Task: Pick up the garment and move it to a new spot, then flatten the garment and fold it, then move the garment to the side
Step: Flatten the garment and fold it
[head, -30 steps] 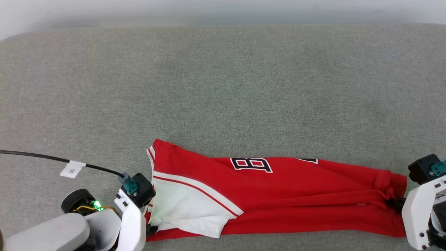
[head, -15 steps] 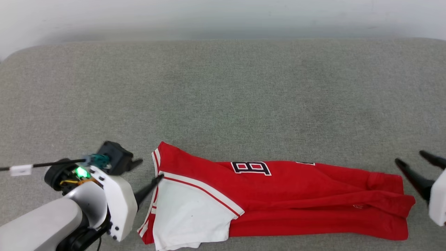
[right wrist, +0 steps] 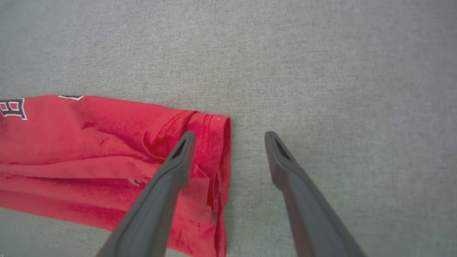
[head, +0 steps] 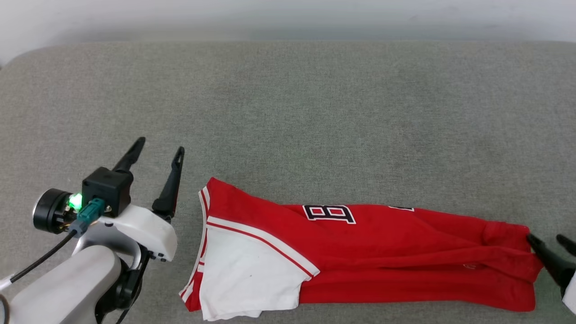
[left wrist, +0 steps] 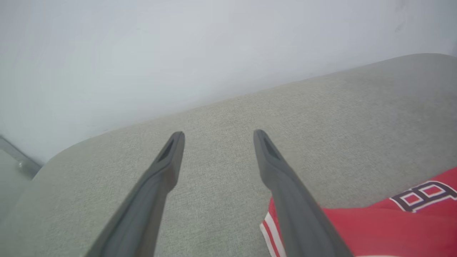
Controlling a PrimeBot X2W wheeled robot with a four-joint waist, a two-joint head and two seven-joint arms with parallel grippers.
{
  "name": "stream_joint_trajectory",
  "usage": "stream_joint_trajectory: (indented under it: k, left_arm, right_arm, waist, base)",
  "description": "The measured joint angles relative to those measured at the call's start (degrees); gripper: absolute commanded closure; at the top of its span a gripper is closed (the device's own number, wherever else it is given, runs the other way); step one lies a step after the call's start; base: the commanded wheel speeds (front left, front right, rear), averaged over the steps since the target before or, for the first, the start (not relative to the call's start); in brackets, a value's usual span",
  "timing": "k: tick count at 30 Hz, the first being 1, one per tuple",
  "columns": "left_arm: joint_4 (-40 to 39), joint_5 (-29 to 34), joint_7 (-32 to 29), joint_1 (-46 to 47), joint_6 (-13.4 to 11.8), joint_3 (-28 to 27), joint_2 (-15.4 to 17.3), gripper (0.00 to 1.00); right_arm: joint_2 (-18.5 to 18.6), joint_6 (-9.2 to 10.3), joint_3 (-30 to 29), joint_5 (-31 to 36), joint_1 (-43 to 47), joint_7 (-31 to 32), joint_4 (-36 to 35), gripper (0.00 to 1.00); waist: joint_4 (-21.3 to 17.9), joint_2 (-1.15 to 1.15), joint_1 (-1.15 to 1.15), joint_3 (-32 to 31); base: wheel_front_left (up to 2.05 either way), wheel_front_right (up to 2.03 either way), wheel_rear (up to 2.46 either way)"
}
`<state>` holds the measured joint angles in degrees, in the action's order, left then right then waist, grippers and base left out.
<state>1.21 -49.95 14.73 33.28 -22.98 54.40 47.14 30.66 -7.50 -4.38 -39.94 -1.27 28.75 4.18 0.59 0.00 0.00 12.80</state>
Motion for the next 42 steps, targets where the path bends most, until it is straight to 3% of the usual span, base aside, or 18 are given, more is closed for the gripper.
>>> stream_joint_trajectory:
  k: [5, 10, 14, 23, 24, 25, 26, 34, 42]
  left_arm:
    - [-0.88, 6.21, 0.18, -4.19, -3.64, -9.32, -4.23, 0.00]
    - [-1.33, 14.48, 0.19, -10.98, -3.92, -18.27, -9.50, 0.00]
    - [-2.03, 19.08, 0.19, -16.16, -2.64, -24.99, -13.82, 0.00]
    - [-1.60, 28.58, 0.19, -25.43, 2.78, -36.72, -23.83, 0.00]
    - [-1.42, 29.50, 0.19, -26.24, 3.37, -37.91, -24.83, 0.00]
    - [-1.26, 30.41, 0.19, -26.99, 3.94, -38.91, -25.86, 0.00]
    - [-1.10, 31.22, 0.19, -27.63, 4.45, -40.00, -26.86, 0.00]
    - [-1.05, 38.11, 0.26, -32.53, 10.01, -45.79, -33.11, 0.00]
    - [-0.82, 42.83, 0.26, -34.83, 13.65, -49.44, -36.82, 0.00]
  right_arm:
    - [-3.02, 0.00, 0.23, -1.48, 0.36, 1.03, 2.67, 0.00]
    - [-5.84, 0.00, 2.61, -2.96, 0.21, 2.07, 5.56, 0.00]
    - [-6.60, 0.11, 4.70, -4.16, 0.13, 2.27, 6.89, 0.00]
    - [-6.46, 0.41, 9.40, -6.04, -1.01, 1.26, 9.05, 0.00]
    - [-6.25, 0.41, 9.77, -6.35, -1.16, 1.26, 9.28, 0.51]
    - [-5.94, 0.40, 10.12, -6.54, -1.27, 1.26, 9.53, 0.91]
    - [-5.70, 0.38, 10.35, -6.56, -1.38, 1.26, 9.77, 1.00]
    - [-3.16, -0.07, 10.34, -6.93, -1.27, 2.45, 11.37, 1.00]
    - [3.59, -0.04, 6.30, -6.60, -1.33, 4.68, 13.60, 1.00]
  waist:
    - [0.46, 0.00, 0.00, 0.78]
    - [1.32, 0.00, 0.00, 1.15]
    - [2.05, 0.00, 0.00, 1.14]
    - [2.33, 0.00, 0.00, 0.43]
    - [2.33, 0.00, 0.00, 0.24]
    - [2.35, 0.00, 0.00, 0.02]
    - [2.36, 0.00, 0.00, -0.22]
    - [2.44, 0.00, 0.00, -2.88]
    - [2.60, 0.00, 0.00, -5.21]
  base:
    - [0.00, 0.00, 0.00]
    - [0.00, 0.00, 0.00]
    - [0.00, 0.00, 0.00]
    - [0.00, 0.00, 0.00]
    - [0.00, 0.00, 0.00]
    - [0.00, 0.00, 0.00]
    - [0.00, 0.00, 0.00]
    - [0.00, 0.00, 0.00]
    - [0.00, 0.00, 0.00]
